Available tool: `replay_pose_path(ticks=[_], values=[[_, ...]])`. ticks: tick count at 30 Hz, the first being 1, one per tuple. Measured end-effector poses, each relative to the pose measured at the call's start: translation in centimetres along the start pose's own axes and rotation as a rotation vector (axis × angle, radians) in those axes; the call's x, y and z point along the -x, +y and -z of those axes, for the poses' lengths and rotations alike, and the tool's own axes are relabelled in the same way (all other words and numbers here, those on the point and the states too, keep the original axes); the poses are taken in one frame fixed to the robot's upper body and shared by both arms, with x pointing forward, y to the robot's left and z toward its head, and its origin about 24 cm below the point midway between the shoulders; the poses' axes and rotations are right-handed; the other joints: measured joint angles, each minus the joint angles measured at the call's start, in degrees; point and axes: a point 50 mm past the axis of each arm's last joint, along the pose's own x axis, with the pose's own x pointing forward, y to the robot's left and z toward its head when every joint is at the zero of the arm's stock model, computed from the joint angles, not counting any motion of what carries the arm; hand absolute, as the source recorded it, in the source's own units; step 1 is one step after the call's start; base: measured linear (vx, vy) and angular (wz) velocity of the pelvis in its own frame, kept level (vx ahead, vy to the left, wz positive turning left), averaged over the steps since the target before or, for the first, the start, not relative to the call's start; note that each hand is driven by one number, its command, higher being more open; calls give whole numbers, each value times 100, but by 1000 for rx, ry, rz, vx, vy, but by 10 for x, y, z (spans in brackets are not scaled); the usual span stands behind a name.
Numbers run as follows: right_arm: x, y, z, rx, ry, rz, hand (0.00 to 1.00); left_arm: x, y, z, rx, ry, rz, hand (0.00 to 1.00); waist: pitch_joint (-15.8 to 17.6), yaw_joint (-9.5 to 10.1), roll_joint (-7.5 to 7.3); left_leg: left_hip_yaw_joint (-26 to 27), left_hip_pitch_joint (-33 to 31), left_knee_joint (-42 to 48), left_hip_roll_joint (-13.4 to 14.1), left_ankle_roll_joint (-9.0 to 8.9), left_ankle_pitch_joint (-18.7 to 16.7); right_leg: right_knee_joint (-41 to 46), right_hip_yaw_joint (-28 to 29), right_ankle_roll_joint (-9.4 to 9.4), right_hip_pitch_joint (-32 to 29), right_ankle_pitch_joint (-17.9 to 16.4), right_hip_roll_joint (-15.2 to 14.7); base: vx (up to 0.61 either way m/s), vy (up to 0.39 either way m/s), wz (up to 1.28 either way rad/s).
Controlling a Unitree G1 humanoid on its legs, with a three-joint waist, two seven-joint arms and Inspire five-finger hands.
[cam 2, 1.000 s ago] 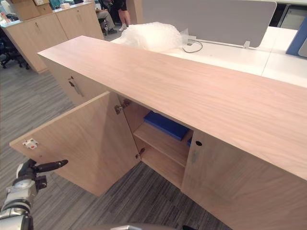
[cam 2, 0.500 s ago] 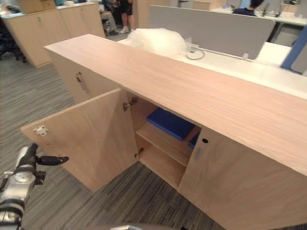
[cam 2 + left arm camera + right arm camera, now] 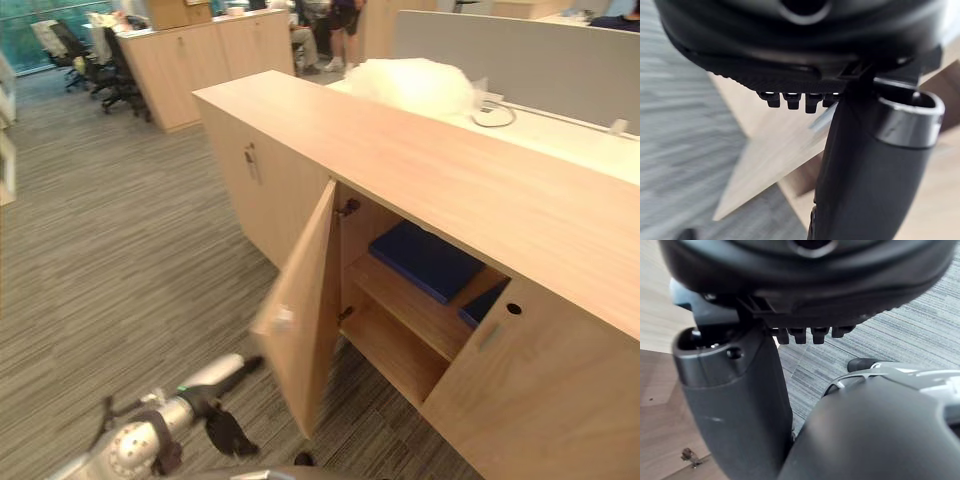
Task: Walk over to the cabinet, pick up the folder, carry it to the office cabinet, place the folder inside the office cabinet, then close the office cabinet door
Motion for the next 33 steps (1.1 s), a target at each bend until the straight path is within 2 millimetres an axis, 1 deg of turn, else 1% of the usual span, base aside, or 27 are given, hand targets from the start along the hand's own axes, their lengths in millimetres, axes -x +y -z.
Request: replay_pose_path(ticks=[1,2,4,5,6,7,8,10,12,14,15,16,18,19,20,21,23,24,25,26,27,28,29,30,31,32,33], values=[[0,2,-1,-2,-3,-5,100,-5,1,-12,-2,-69,-1,100,-20,-27,-25,34,-19,0,7,0,0,2,43,-24,-39,20,4,-51,39,-23],[0,5,-1,-4,-4,-12,100,-9,3,-31,-27,-183,-3,100,-36,-62,-51,89,-31,0,26,-2,1,3,86,-49,-80,55,8,-30,15,-28],[0,11,4,-14,14,-24,100,-13,15,-80,-130,-468,-6,100,-124,-229,-175,128,-22,0,57,-23,16,-13,96,-91,-89,91,28,-10,-13,-19],[1,11,5,-20,22,-25,100,-13,17,-89,-149,-521,-10,100,-129,-255,-182,131,-19,0,65,-24,16,-12,102,-93,-90,92,36,3,-46,-5],[1,10,7,-40,30,-20,100,-12,22,-105,-181,-619,-20,100,-135,-306,-161,137,-18,0,86,-28,19,-17,111,-94,-93,94,56,2,-52,-5],[1,9,7,-52,31,-17,100,-12,22,-108,-184,-640,-21,100,-155,-325,-164,141,-16,0,95,-28,20,-18,113,-95,-93,95,64,12,-84,-6],[0,6,7,-59,33,-10,100,-14,18,-109,-169,-651,-12,100,-178,-350,-87,153,5,-1,123,-28,20,-46,115,-93,-75,94,90,19,-97,-6],[0,3,6,-56,33,-3,100,-18,9,-103,-138,-623,22,100,-181,-357,-45,154,19,-1,180,-28,20,-112,115,-94,-38,95,144,24,-101,-5],[0,3,7,-56,40,-3,100,-24,-6,-92,-45,-550,46,100,-165,-380,-61,175,75,-1,264,-56,1,-219,135,-96,51,94,236,49,-133,-9],[0,4,7,-55,42,-3,100,-26,-15,-83,34,-502,46,100,-160,-368,-86,254,118,5,329,-95,-29,-233,217,-118,61,80,273,48,-92,-26],[0,5,6,-56,39,-5,100,-31,-24,-70,124,-426,46,100,-143,-364,-125,386,98,110,426,-163,-94,-232,343,-132,12,85,339,46,-74,-39],[0,6,4,-57,36,-8,100,-34,-26,-64,152,-392,44,100,-111,-362,-149,421,36,269,483,-149,-155,-231,395,-156,-10,94,369,46,-129,-53],[-2,10,-2,-57,24,-18,100,-39,-27,-44,257,-287,30,100,19,-365,-175,585,-328,1199,788,-216,-626,-220,617,-226,-73,139,505,27,-129,-64],[-2,10,-5,-65,16,-17,100,-36,-25,-28,346,-210,3,100,120,-365,-153,668,-510,1882,1059,-234,-976,-215,848,-258,-74,159,663,32,-83,-87],[-2,9,-6,-80,14,-13,100,-34,-25,-16,408,-154,-24,100,162,-355,-114,639,-595,2246,1222,-253,-1170,-210,1007,-268,-74,165,771,68,-113,-101],[-3,5,-8,-91,11,-5,100,-31,-25,2,498,-77,-76,100,190,-358,-49,320,-679,2539,1331,-287,-1327,-203,1191,-283,-103,174,869,78,-88,-90],[-3,-1,-12,-85,4,9,100,-29,-22,29,631,28,-181,100,313,-351,36,-547,-769,2753,1245,-322,-1399,-186,1450,-319,-168,198,922,56,-54,-62],[-3,-2,-12,-84,7,11,100,-28,-22,36,663,58,-216,100,349,-337,33,-827,-818,2845,1177,-345,-1418,-178,1511,-323,-195,200,908,8,22,-45],[-3,-3,-12,-83,10,13,100,-26,-23,48,726,106,-282,100,370,-277,33,-1444,-869,2848,1011,-450,-1664,-138,1663,-335,-271,214,884,-2,112,-90],[-4,-6,-17,-79,-3,20,100,-23,-28,62,835,174,-384,100,356,-122,175,-2333,-692,2551,741,-644,-1829,-45,1982,-302,-464,236,932,-9,174,-121],[-5,-6,-23,-75,-19,19,100,-18,-34,78,939,257,-471,100,384,-37,242,-2389,-541,2370,687,-600,-1760,-37,2193,-254,-509,280,959,-4,164,-109],[-5,-2,-24,-76,-24,5,100,-14,-37,86,981,303,-508,100,383,-45,204,-2307,-497,2301,677,-568,-1738,-43,2243,-233,-550,301,928,-4,137,-79],[-4,5,-23,-82,-26,-21,100,-4,-43,101,1052,379,-568,100,394,-61,101,-2076,-431,2237,663,-551,-1738,-95,2402,-214,-563,310,856,14,124,-64],[-4,7,-23,-83,-40,-35,100,3,-51,109,1114,428,-600,100,351,-48,44,-1918,-368,2143,661,-528,-1725,-117,2529,-184,-593,330,818,38,142,-84],[-2,9,-21,-88,-56,-38,100,14,-65,118,1196,494,-633,100,256,-47,-9,-1720,-272,1977,652,-480,-1692,-122,2702,-156,-679,345,758,57,101,-69],[-2,10,-20,-90,-61,-40,100,18,-73,121,1244,523,-645,100,216,-50,-25,-1622,-210,1895,648,-458,-1679,-136,2779,-140,-696,354,727,78,91,-71],[-1,11,-17,-93,-62,-40,100,22,-87,125,1327,574,-666,100,169,-53,-35,-1454,-87,1760,620,-426,-1660,-168,2918,-108,-697,369,669,85,92,-68]])
